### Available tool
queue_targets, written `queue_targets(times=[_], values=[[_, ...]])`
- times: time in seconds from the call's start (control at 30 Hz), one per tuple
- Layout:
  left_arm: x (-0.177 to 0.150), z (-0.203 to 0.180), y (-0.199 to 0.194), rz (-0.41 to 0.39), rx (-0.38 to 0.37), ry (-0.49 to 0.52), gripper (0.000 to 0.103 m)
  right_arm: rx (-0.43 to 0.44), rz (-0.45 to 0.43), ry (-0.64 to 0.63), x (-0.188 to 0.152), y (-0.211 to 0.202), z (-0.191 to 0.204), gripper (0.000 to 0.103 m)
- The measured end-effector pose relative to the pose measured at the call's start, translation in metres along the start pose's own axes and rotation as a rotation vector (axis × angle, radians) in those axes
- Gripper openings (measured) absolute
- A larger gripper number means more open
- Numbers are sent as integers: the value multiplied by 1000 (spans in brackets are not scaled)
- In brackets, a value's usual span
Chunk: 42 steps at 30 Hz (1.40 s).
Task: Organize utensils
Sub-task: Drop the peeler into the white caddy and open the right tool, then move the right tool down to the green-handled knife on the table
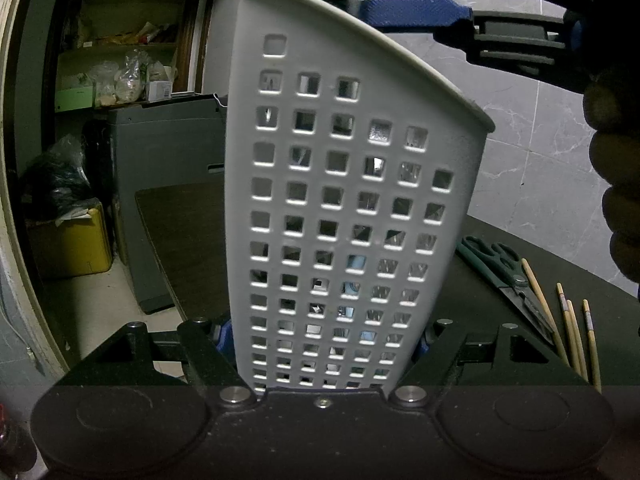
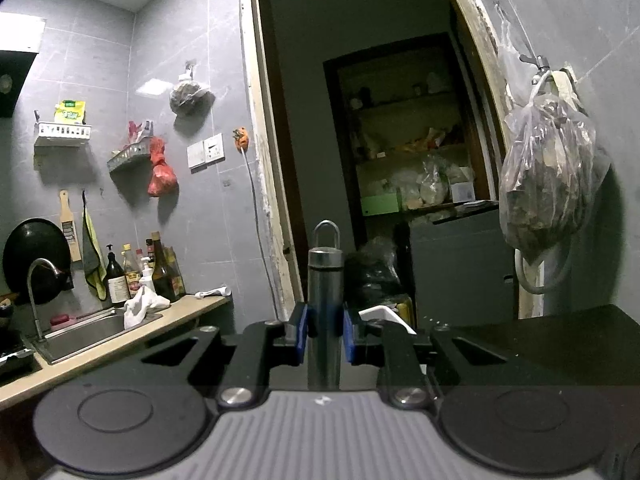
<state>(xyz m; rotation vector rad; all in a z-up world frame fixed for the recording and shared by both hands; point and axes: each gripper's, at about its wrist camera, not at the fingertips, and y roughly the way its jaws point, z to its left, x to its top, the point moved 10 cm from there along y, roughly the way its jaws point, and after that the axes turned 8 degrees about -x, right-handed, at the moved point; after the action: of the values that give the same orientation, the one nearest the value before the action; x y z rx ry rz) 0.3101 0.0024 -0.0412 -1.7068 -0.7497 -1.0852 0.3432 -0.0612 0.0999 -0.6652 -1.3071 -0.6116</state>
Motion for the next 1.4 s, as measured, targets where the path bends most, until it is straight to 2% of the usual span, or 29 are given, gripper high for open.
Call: queue_targets(times=[0.13,0.3,0.4,0.53,0.57,0.63,0.73,0.83,1.03,1.23,1.4], values=[[0,0,0,0,1,0,77,-12,-5,-23,-1,-1,2,37],[0,0,1,2,3,0,77,-17,-18,-34,-1,-7,3,44],[0,0,1,1,3,0,77,-24,-30,-29,0,-15,0,53],[0,1,1,0,0,-2,77,-60,-54,-5,-1,-37,-11,77],[0,1,1,0,0,-3,77,-76,-61,7,-2,-44,-16,85],[0,1,1,-1,-3,-3,77,-131,-78,39,-6,-62,-30,95],[-1,2,1,0,-8,-3,77,-226,-78,104,-19,-89,-56,102],[-1,1,1,4,-11,0,77,-305,-46,181,-40,-113,-79,103],[0,2,1,5,-11,0,77,-480,72,312,-90,-146,-115,103],[2,2,2,6,-8,0,77,-529,141,318,-114,-148,-119,103],[3,2,0,2,-9,-3,77,-507,204,293,-123,-129,-112,103]])
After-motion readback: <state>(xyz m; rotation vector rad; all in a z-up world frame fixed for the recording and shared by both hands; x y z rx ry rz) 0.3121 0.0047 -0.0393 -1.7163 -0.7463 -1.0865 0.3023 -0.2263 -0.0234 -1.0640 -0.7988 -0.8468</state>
